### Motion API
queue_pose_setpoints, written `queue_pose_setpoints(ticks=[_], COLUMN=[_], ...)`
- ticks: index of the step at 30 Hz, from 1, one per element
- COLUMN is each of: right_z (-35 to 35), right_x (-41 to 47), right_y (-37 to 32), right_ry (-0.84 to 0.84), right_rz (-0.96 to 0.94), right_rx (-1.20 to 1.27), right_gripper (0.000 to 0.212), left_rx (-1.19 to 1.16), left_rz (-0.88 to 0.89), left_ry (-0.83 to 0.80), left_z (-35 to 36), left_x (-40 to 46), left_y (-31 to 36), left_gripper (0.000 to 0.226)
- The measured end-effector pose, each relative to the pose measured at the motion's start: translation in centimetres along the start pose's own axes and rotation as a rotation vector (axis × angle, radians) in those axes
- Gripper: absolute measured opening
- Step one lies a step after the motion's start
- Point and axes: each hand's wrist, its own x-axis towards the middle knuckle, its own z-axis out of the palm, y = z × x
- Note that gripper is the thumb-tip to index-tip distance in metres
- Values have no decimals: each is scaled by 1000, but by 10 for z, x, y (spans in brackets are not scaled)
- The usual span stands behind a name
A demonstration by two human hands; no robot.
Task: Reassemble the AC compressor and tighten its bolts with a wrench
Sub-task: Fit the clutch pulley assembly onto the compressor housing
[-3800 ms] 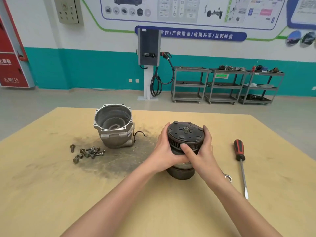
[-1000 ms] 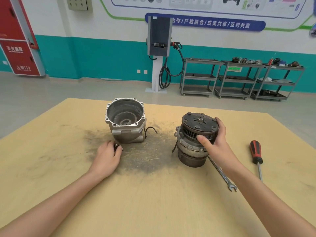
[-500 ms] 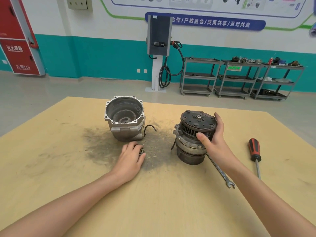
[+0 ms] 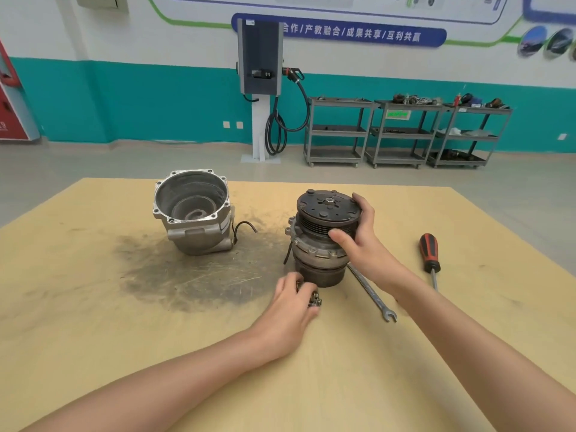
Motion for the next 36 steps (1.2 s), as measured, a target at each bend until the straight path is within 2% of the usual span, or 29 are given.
queue_pose_setpoints(ticks=[8, 14, 20, 27, 30, 33, 36], right_z=[-1, -5, -8, -14, -15, -14, -18], right_x=[4, 11, 12, 13, 13, 13, 14], right_y=[4, 5, 7, 7, 6, 5, 3], right_ry=[-1, -14, -25, -71, -93, -109, -143], right_rz=[7, 11, -2, 10, 17, 15, 28], right_rx=[-2, -1, -17, -29, -27, -16, 5], right_gripper=[74, 72, 69, 72, 72, 72, 72], left_rx=[8, -20, -81, 44, 13, 92, 155], left_rz=[-3, 63, 87, 25, -39, -39, 68], left_ry=[60, -8, -59, -58, -66, -104, -120], left_z=[18, 31, 43, 58, 59, 53, 35], left_x=[2, 10, 40, 79, 93, 98, 83], left_y=[32, 61, 85, 93, 96, 99, 98], left_gripper=[24, 24, 32, 58, 53, 44, 50])
